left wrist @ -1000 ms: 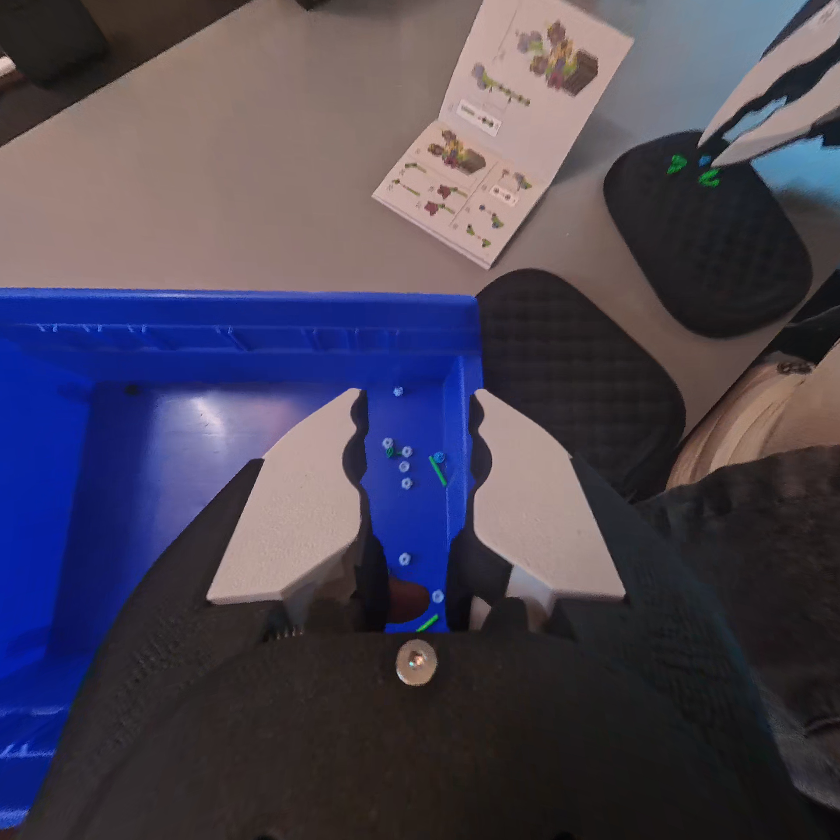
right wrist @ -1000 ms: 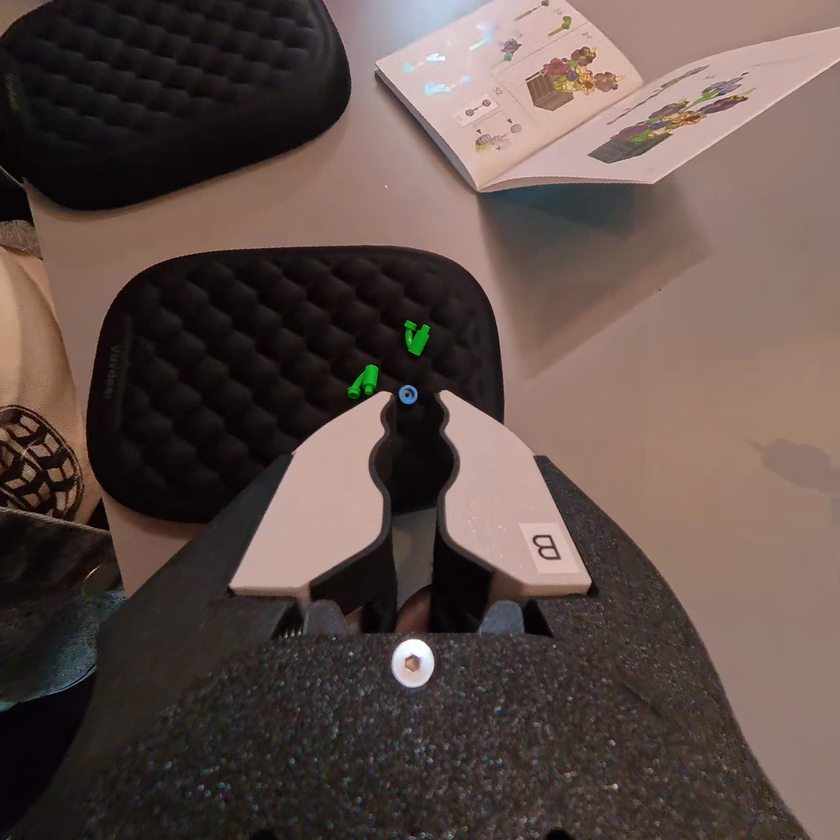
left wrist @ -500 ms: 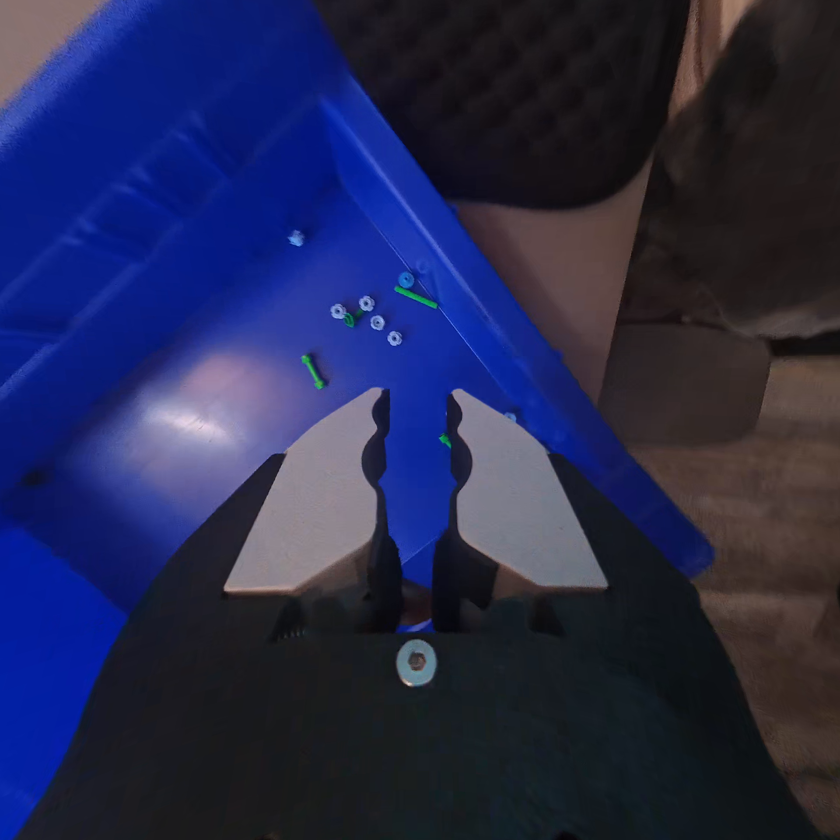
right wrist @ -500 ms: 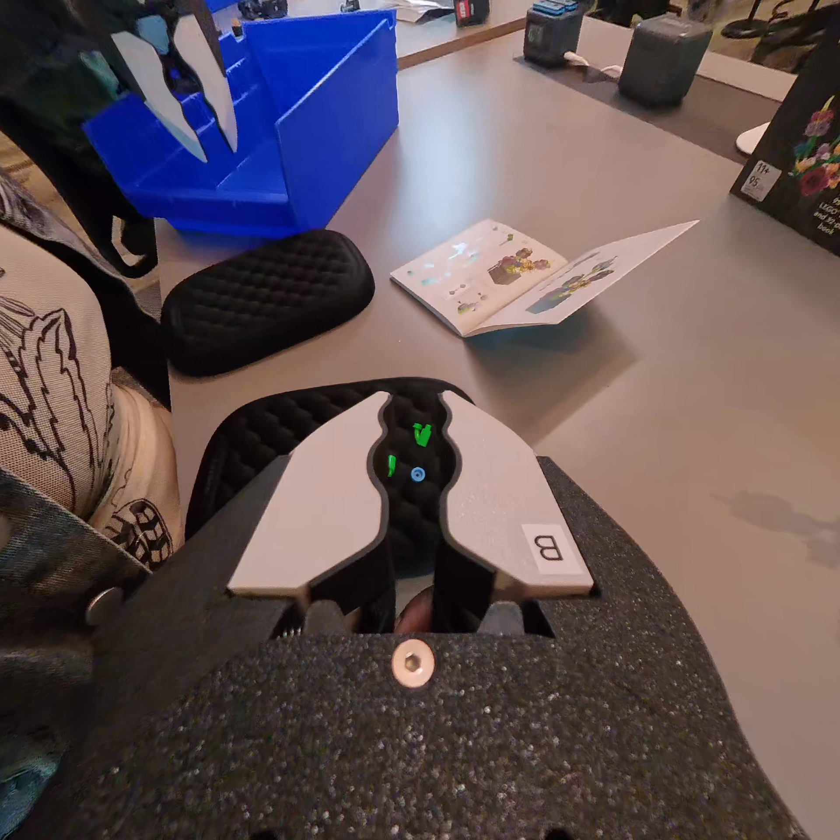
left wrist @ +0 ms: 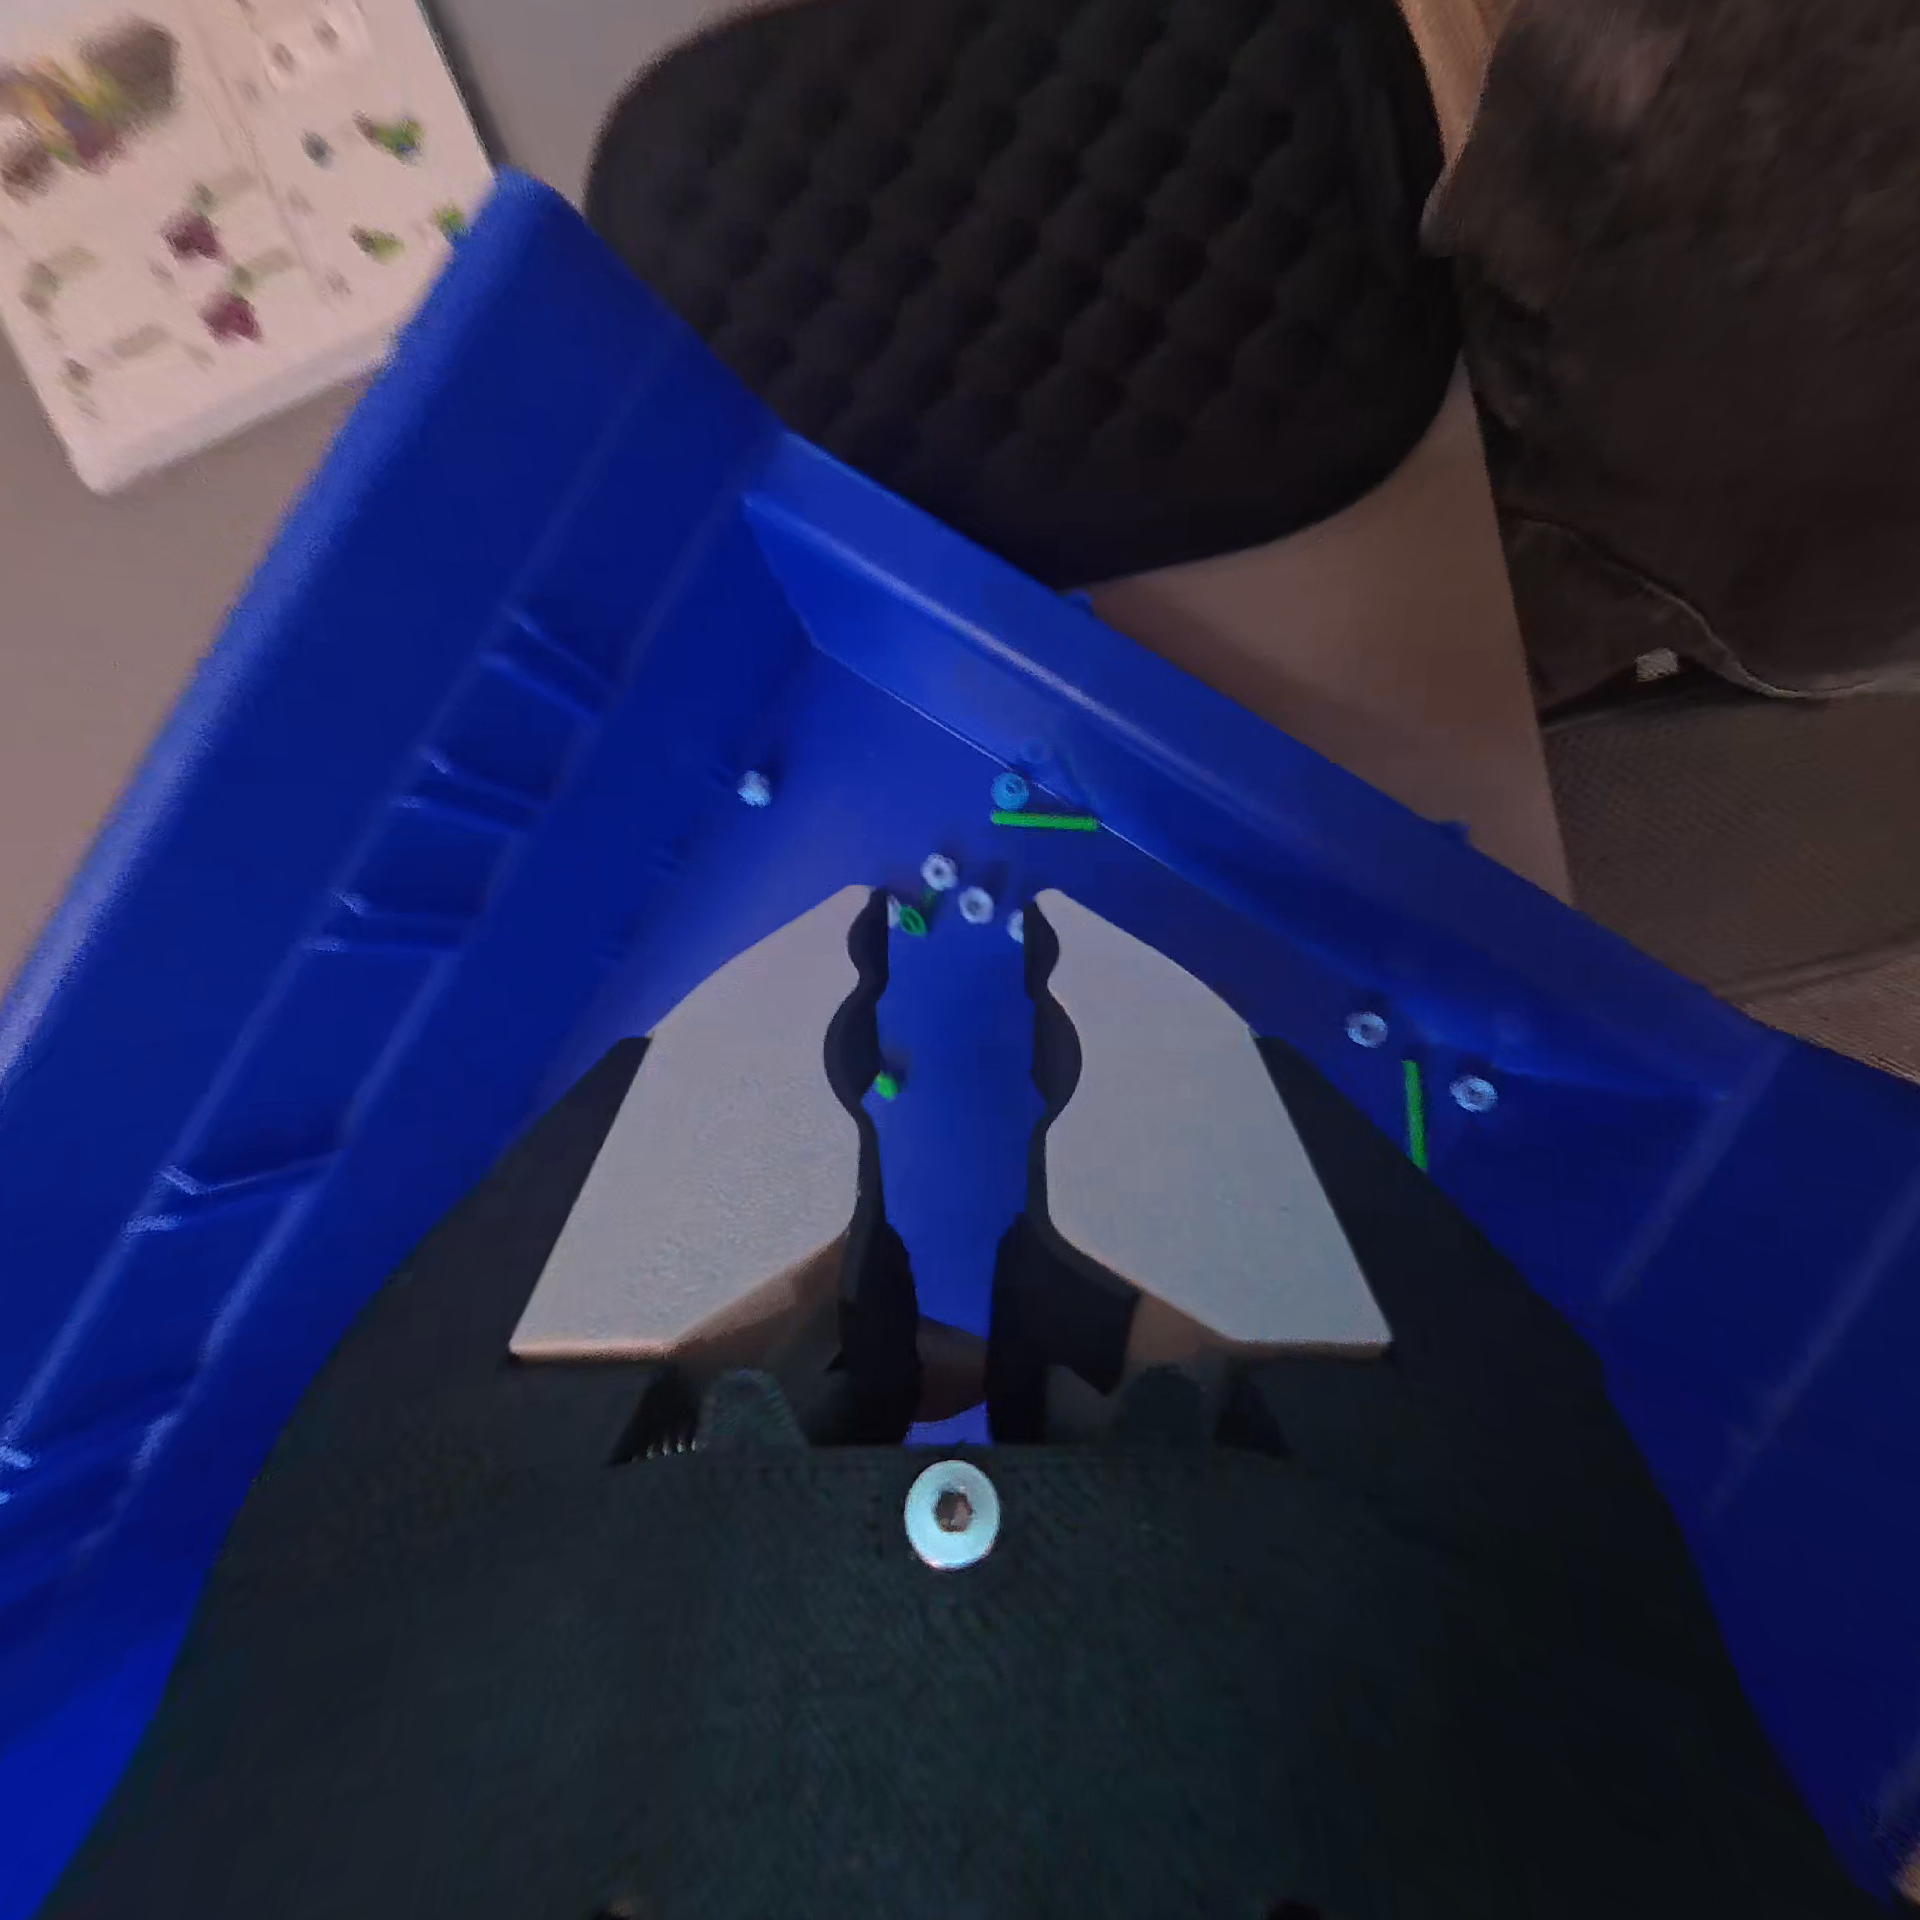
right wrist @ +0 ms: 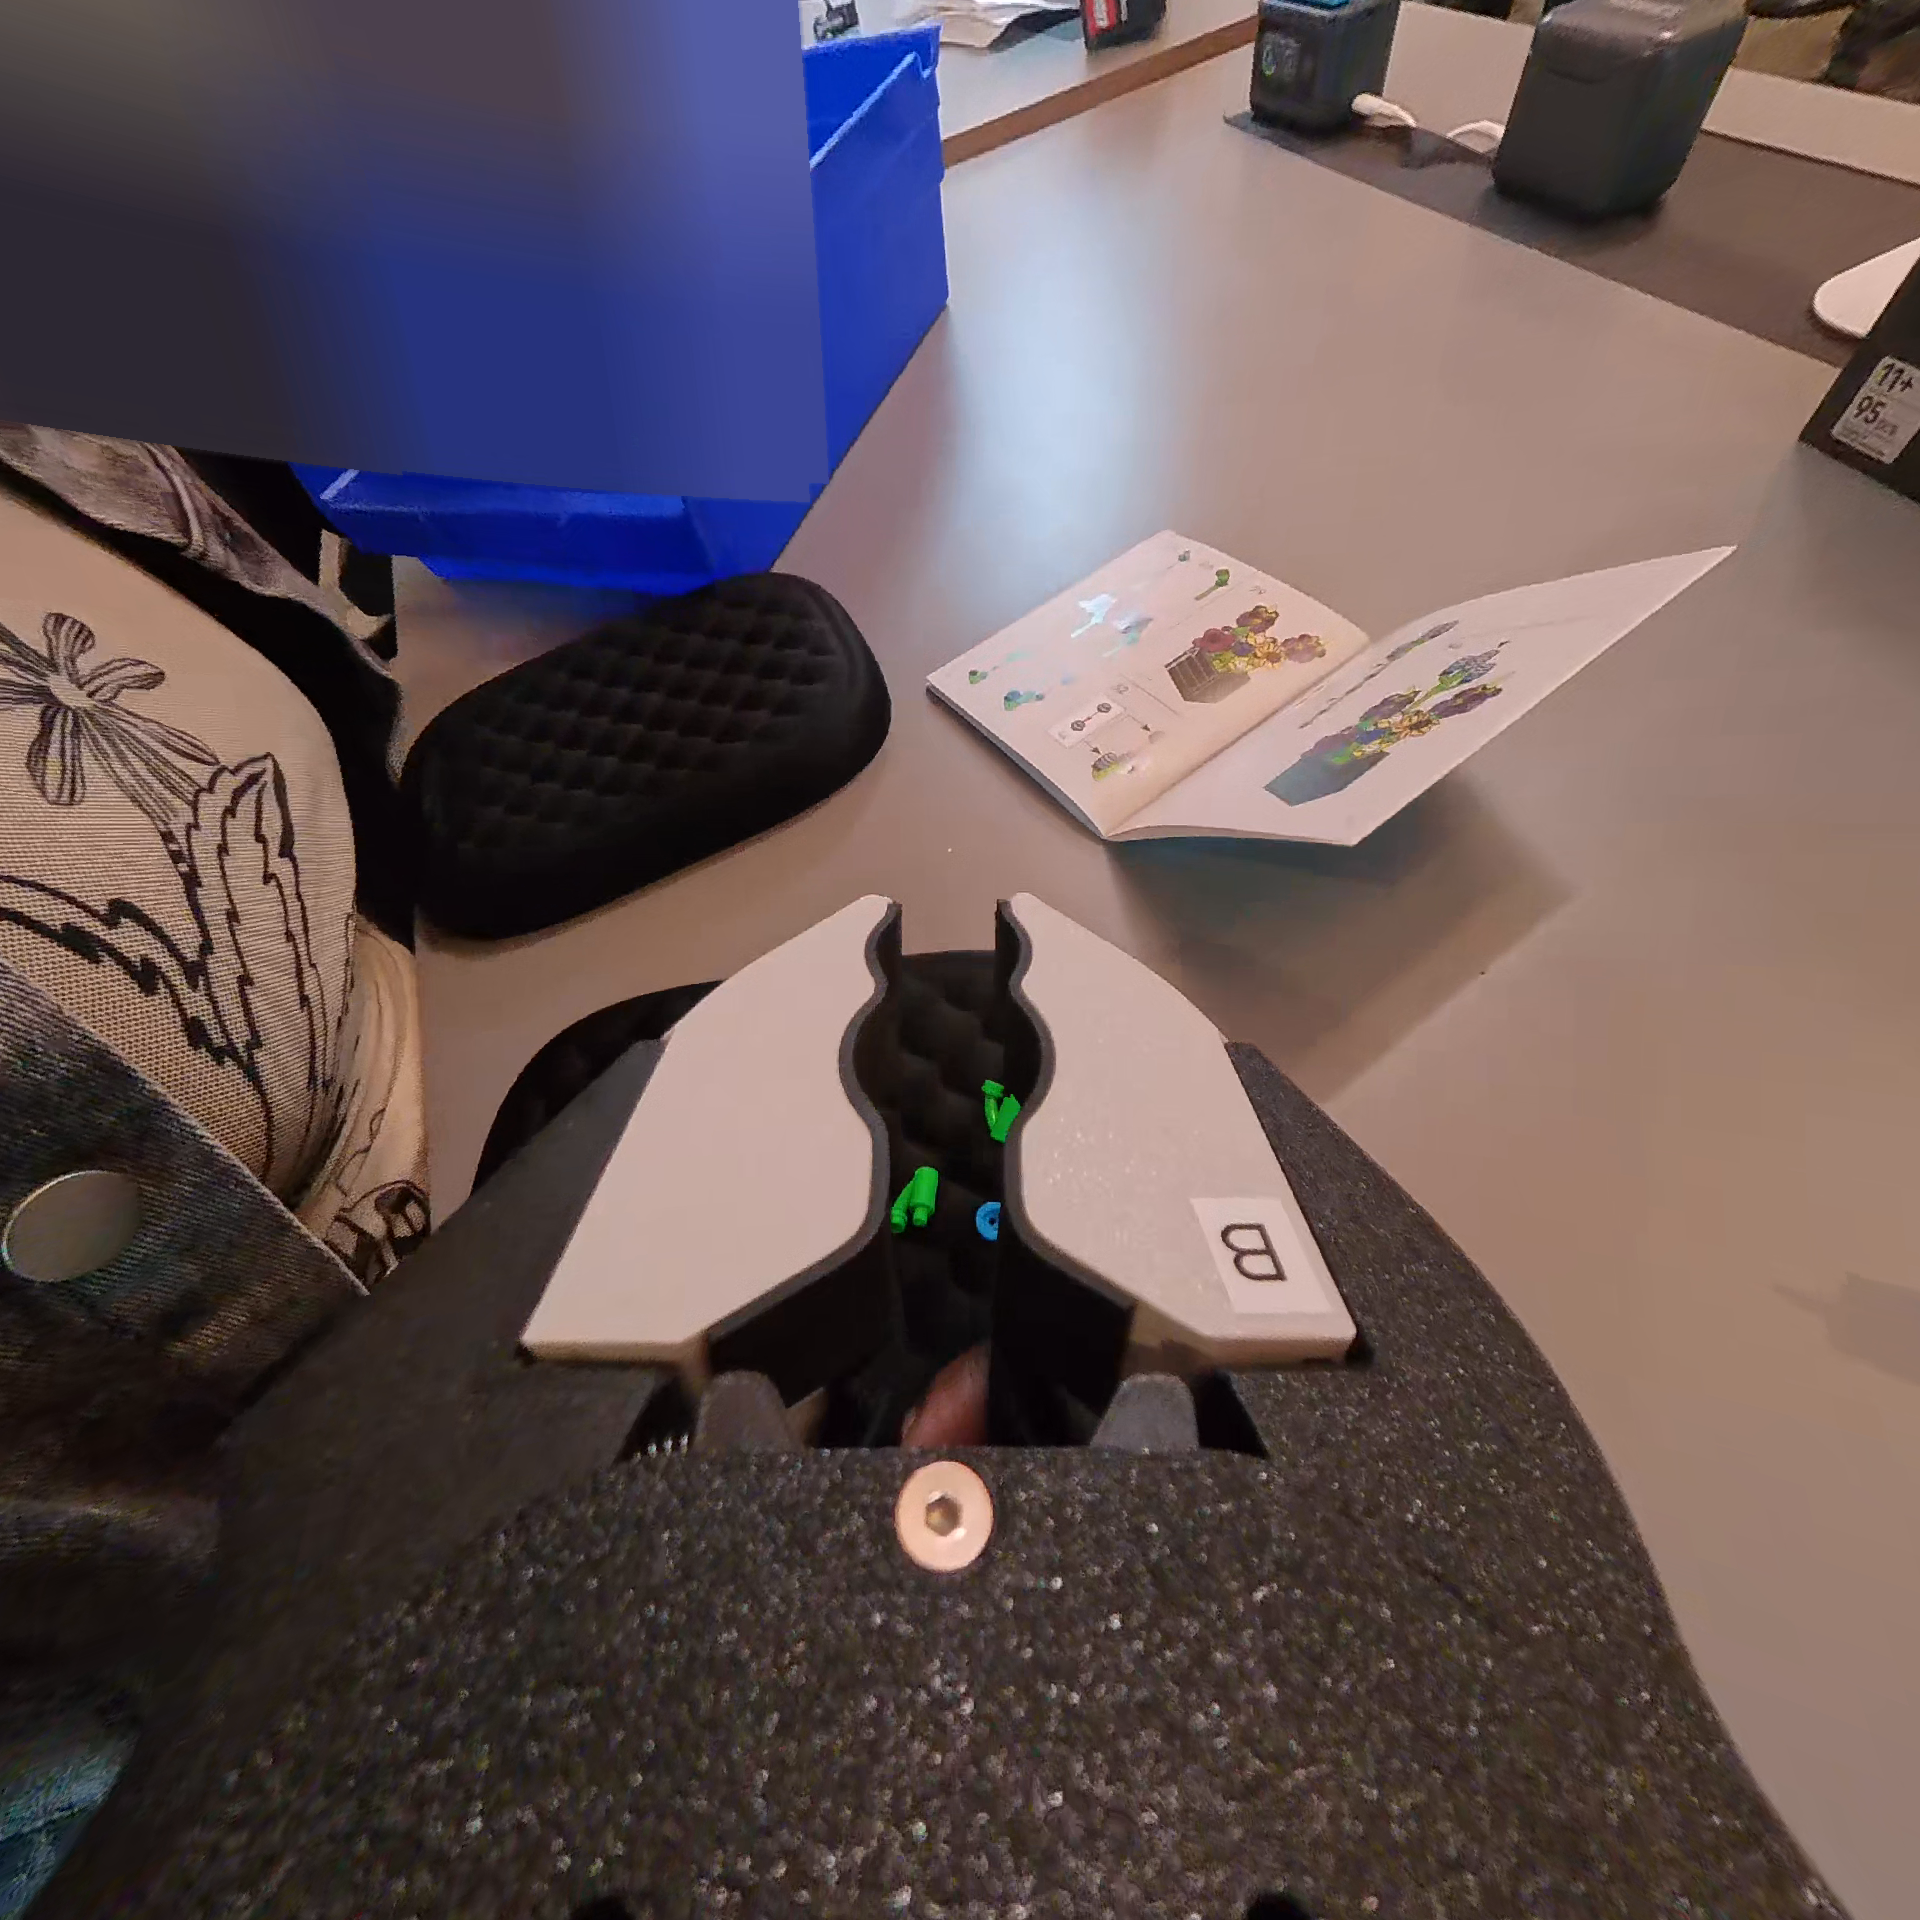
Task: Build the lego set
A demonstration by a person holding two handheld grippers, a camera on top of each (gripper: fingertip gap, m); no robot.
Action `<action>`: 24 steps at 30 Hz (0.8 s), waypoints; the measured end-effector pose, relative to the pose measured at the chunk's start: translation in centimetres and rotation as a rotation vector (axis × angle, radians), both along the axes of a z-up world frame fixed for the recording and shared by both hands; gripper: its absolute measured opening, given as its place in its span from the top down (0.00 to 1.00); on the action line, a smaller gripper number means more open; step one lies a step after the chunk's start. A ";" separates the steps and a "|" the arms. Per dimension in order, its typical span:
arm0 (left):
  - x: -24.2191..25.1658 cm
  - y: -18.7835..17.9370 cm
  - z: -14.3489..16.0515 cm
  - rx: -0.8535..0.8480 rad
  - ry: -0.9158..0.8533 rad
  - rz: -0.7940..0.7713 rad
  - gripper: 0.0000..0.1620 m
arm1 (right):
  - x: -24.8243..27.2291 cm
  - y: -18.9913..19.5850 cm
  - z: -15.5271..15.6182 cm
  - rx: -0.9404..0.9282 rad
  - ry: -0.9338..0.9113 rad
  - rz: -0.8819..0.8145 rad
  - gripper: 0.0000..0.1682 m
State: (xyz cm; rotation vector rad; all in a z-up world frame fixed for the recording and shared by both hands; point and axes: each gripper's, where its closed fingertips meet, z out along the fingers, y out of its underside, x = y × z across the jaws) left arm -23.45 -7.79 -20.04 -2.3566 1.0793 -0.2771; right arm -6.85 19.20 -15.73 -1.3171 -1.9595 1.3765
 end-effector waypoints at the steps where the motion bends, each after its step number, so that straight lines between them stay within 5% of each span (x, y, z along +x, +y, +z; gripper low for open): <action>1: 0.2 0.6 0.1 0.034 -0.016 -0.005 0.85 | -0.1 0.0 0.0 0.006 -0.001 -0.001 0.90; 7: 2.2 0.7 -1.6 0.040 -0.024 -0.192 0.84 | -0.5 0.1 0.2 0.021 -0.011 -0.016 0.90; 24: 2.9 0.8 -3.9 -0.106 -0.034 -0.154 0.94 | -0.1 0.1 0.3 0.049 0.016 -0.012 0.90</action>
